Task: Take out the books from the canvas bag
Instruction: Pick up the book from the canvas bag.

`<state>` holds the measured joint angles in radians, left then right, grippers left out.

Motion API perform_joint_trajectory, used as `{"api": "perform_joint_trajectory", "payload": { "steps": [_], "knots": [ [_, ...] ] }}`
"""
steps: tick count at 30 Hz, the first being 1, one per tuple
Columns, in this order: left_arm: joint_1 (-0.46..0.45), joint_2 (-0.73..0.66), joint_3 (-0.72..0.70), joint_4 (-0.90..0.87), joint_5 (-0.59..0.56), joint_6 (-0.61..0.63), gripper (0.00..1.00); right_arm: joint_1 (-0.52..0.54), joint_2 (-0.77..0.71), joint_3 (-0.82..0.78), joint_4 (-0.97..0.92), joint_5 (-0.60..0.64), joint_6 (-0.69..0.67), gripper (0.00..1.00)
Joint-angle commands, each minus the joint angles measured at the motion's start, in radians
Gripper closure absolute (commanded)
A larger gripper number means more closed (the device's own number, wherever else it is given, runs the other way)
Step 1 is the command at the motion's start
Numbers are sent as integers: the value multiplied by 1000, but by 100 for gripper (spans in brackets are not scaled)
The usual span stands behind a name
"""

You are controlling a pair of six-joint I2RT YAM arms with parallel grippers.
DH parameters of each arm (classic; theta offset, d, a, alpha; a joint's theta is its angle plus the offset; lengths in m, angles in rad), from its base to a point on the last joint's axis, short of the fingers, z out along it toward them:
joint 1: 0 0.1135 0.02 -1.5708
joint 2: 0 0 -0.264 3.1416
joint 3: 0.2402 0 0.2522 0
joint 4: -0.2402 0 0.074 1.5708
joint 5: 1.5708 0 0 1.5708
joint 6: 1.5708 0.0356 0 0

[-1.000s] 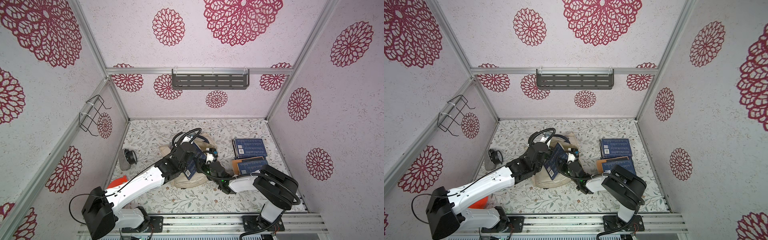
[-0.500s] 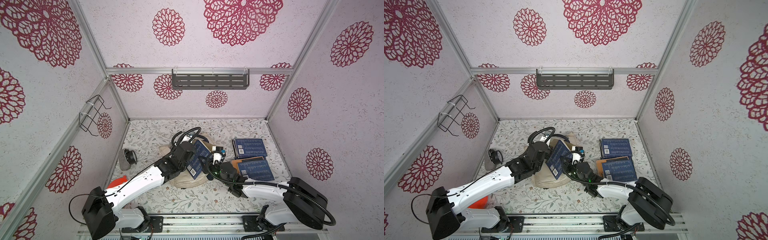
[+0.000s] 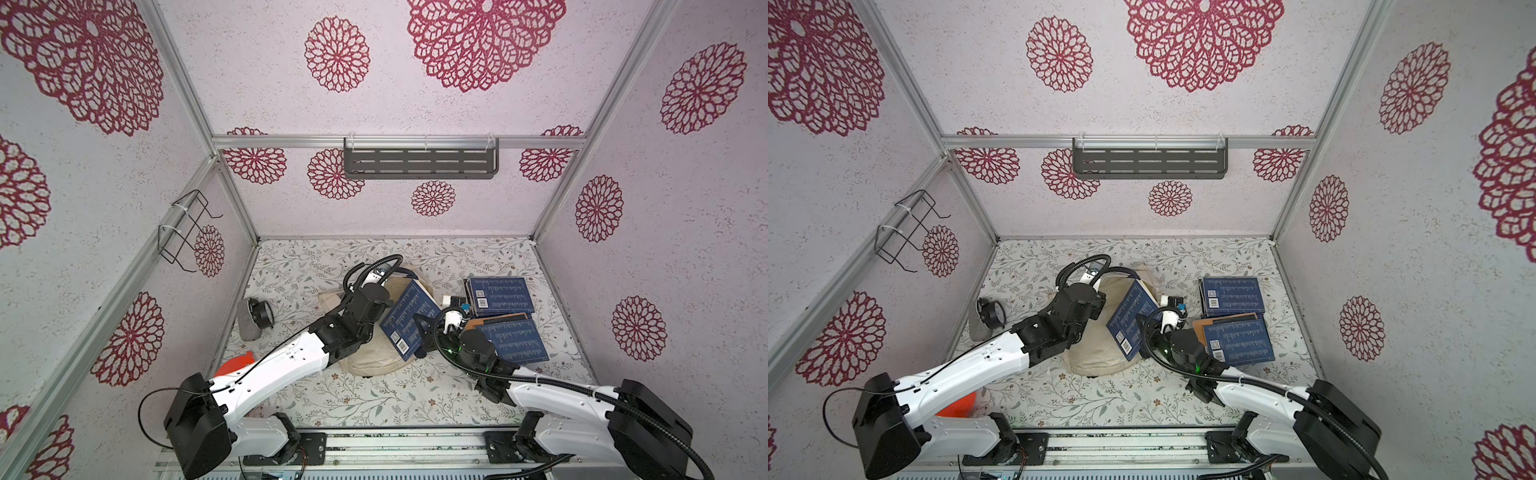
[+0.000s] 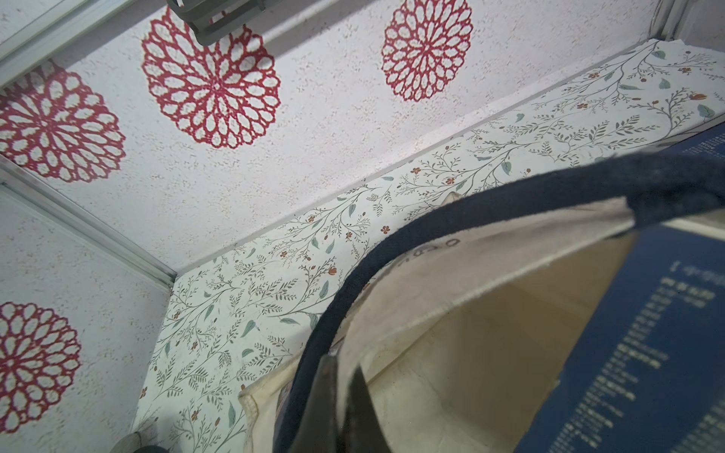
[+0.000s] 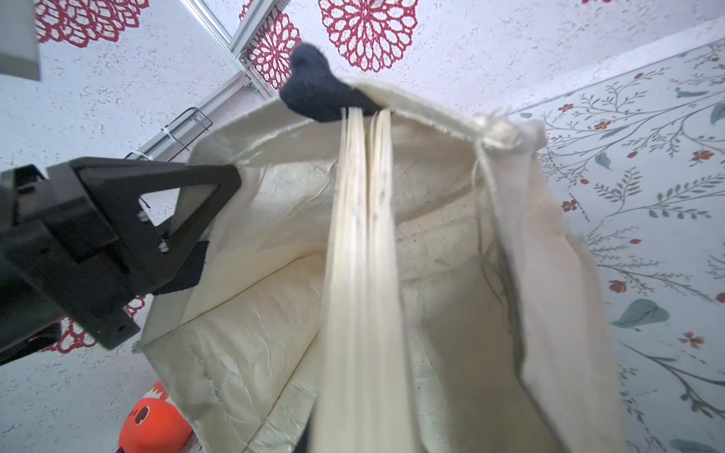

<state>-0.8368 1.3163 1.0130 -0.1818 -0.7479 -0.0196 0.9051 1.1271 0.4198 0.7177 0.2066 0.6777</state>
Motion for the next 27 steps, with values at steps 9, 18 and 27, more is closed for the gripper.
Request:
{"api": "perform_joint_trajectory", "payload": {
  "steps": [9,18,27],
  "knots": [
    [14,37,42,-45,-40,-11,100,-34,-207,-16,-33,56,-47,100],
    [13,64,62,-78,-53,-10,100,-83,-399,4,-233,152,-61,100],
    [21,78,83,-113,-54,-16,100,-199,-568,31,-505,309,60,100]
  ]
}}
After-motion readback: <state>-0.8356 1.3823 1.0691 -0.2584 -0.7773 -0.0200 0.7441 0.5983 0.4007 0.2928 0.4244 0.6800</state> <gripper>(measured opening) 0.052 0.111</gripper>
